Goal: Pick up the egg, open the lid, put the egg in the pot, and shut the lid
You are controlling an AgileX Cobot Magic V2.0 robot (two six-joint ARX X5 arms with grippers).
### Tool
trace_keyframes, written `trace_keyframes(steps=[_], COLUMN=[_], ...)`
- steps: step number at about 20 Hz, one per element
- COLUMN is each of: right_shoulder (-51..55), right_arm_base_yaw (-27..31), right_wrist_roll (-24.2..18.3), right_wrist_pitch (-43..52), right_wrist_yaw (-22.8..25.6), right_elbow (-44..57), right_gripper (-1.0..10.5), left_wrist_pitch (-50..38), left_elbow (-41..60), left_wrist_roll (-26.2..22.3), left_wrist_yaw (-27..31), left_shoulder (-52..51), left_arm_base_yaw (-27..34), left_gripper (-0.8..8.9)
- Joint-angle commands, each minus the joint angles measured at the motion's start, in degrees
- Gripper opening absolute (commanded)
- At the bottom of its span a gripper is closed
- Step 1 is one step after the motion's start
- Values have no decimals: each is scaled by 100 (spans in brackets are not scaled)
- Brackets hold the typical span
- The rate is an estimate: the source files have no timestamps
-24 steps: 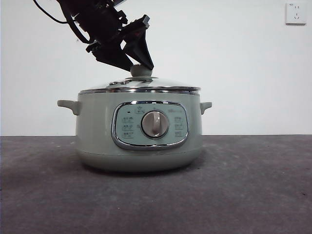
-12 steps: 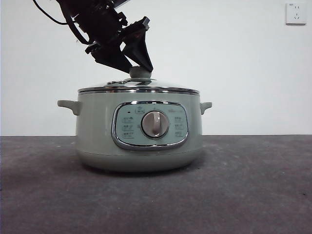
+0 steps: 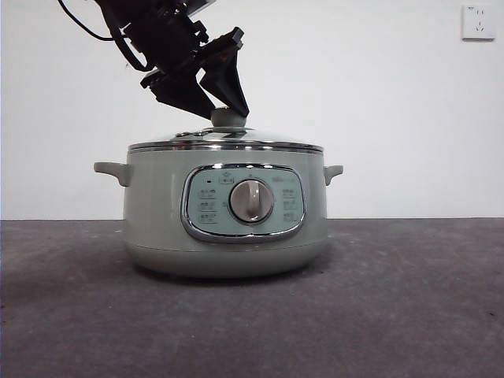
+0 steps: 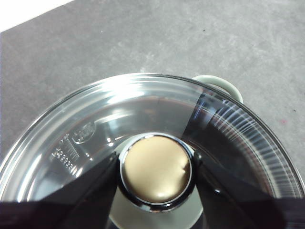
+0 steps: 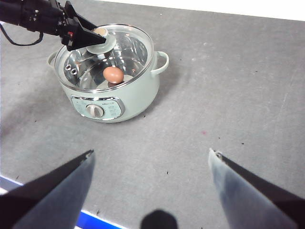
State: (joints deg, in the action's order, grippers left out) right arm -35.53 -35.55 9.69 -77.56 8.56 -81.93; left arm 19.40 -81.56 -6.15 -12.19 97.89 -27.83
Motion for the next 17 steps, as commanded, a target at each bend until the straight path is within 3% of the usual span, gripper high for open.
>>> trace_keyframes(steps=[1,11,17], right_shoulder=[20,17,15], right_arm_base_yaw=[0,0,0], right_wrist_roll=[57,33,-94], right_wrist_pitch=[-129,-129,-129], right_wrist_yaw=[4,9,2], right_elbow=[57,57,57], right_gripper=[405,406,406], left_wrist_pitch=[205,546,1775], left_elbow=[26,2,2], left_wrist_roll=[59,83,221], left_wrist_yaw=[-24,-17,-24], left_shoulder=[162,-850,-2304], left_arm_base_yaw=[-28,-22,-24], left_gripper=[356,355,354])
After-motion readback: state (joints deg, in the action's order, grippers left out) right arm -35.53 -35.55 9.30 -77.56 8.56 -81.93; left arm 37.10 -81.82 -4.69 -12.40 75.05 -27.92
